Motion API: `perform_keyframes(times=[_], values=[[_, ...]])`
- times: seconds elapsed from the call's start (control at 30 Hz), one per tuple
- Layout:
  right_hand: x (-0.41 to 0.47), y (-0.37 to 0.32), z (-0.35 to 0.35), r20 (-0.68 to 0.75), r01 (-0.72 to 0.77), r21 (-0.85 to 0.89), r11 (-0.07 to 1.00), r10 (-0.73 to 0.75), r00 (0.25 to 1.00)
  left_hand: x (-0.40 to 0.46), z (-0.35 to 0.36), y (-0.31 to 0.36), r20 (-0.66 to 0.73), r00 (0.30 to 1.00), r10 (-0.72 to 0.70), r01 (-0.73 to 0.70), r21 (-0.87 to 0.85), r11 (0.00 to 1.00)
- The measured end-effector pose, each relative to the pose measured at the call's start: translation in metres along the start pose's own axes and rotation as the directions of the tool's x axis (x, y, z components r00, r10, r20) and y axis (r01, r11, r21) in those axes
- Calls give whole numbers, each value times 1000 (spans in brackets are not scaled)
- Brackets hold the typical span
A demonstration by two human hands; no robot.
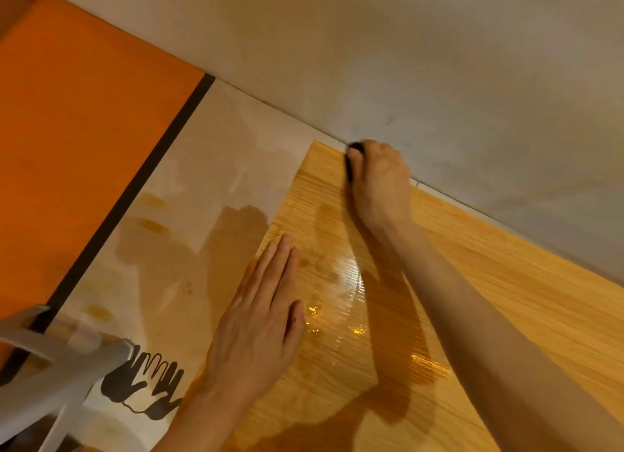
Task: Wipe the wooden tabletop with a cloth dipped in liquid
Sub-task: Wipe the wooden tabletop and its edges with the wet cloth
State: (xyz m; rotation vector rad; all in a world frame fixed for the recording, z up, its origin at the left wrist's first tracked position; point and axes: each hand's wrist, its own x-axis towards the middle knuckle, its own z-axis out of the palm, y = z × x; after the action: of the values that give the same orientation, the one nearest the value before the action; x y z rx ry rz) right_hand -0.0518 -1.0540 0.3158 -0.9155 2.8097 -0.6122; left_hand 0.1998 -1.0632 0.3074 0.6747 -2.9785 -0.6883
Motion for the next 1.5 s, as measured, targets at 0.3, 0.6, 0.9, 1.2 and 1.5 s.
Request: perform_keyframes(times=[0.3,0.6,0.9,1.2,1.5], values=[[-45,-22,4,33,311,166,936,-321,947,2,0,2,-25,1000,9,-10,-4,1000],[-17,-31,10,76,241,66,968,-246,966,-5,-4,3,-20,1000,-14,13,-37,999],[-65,-43,14,15,289,91,953,-291,957,-55,1,2,-8,996,-94,94,-11,996],[-45,-20,7,89,322,95,942,-331,940,-50,1,3,-29,994,-107,107,22,994],[-179,-24,-1,143,401,112,909,-414,899,-48,0,4,-2,994,-109,109,32,994]])
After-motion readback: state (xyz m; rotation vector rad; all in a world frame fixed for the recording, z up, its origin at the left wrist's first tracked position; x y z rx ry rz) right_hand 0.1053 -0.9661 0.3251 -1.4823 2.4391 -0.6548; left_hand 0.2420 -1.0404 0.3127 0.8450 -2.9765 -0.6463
